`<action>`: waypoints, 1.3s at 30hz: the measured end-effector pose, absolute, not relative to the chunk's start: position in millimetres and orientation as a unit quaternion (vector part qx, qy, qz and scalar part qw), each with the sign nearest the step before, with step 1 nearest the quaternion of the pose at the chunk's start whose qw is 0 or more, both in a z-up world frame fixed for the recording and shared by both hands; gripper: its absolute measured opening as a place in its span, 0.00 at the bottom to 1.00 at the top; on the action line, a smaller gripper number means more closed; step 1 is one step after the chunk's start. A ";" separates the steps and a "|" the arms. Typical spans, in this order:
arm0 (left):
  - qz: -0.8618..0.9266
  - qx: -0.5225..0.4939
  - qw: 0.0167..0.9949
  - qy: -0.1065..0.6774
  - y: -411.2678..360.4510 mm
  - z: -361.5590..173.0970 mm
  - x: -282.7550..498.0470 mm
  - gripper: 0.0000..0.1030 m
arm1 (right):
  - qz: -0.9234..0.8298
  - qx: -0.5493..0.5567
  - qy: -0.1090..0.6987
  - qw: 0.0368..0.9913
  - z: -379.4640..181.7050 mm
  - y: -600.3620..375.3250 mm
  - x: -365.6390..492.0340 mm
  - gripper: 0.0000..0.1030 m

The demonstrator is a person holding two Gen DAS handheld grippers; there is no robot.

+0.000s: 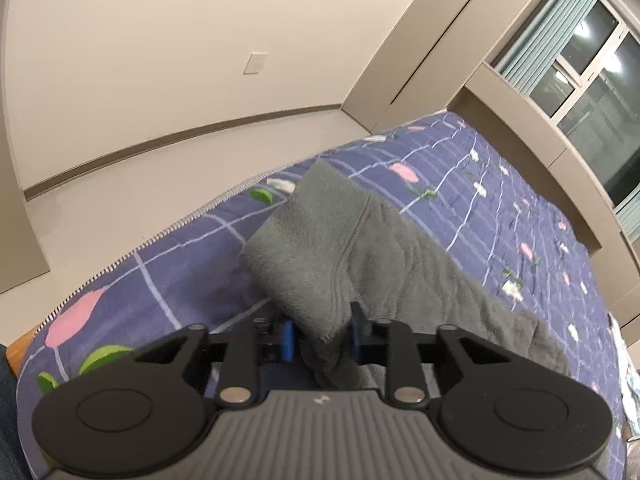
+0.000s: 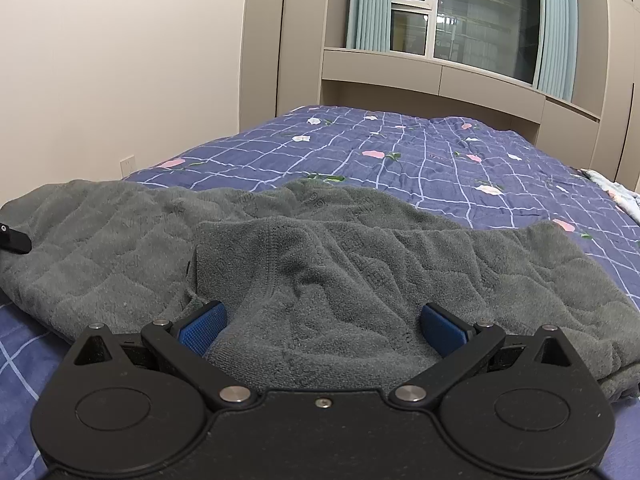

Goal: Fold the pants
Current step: 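Grasp the pants end with the left gripper and lift it, then fold the lifted end over the pants and open the left gripper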

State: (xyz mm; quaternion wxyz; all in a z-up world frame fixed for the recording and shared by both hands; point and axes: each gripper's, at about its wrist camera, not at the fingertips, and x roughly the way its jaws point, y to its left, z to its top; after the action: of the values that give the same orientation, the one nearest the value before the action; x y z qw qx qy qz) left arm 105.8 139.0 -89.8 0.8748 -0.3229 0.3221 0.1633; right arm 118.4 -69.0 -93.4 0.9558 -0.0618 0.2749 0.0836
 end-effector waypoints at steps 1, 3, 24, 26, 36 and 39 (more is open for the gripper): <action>0.163 -0.323 0.875 0.322 138.7 -87.2 106.9 0.24 | 0.086 -0.059 0.276 0.955 -92.6 -69.5 119.3 1.00; 0.165 -0.320 0.876 0.322 137.3 -80.7 108.9 0.24 | 0.093 -0.063 0.284 0.952 -88.8 -71.9 121.9 1.00; -0.009 -0.102 0.970 0.221 -33.1 47.3 136.9 0.15 | 0.020 -0.036 0.252 0.967 -39.6 -181.6 50.4 1.00; -0.042 -0.070 0.973 0.217 -61.8 53.8 136.6 0.15 | 0.007 -0.021 0.252 0.967 -41.9 -194.7 44.4 1.00; -0.182 0.066 0.948 0.255 -197.9 41.9 141.2 0.15 | -0.064 0.013 0.263 0.963 -54.8 -255.5 6.3 1.00; -0.204 0.091 0.933 0.281 -229.4 18.6 143.3 0.15 | -0.090 0.025 0.272 0.958 -60.5 -273.2 -4.3 1.00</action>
State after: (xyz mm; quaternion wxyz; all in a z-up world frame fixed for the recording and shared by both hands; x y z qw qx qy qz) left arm 143.3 -229.4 18.6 0.9333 0.0913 0.2810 -0.2044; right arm -4.3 -273.2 -60.5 0.9578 0.0246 0.2718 -0.0901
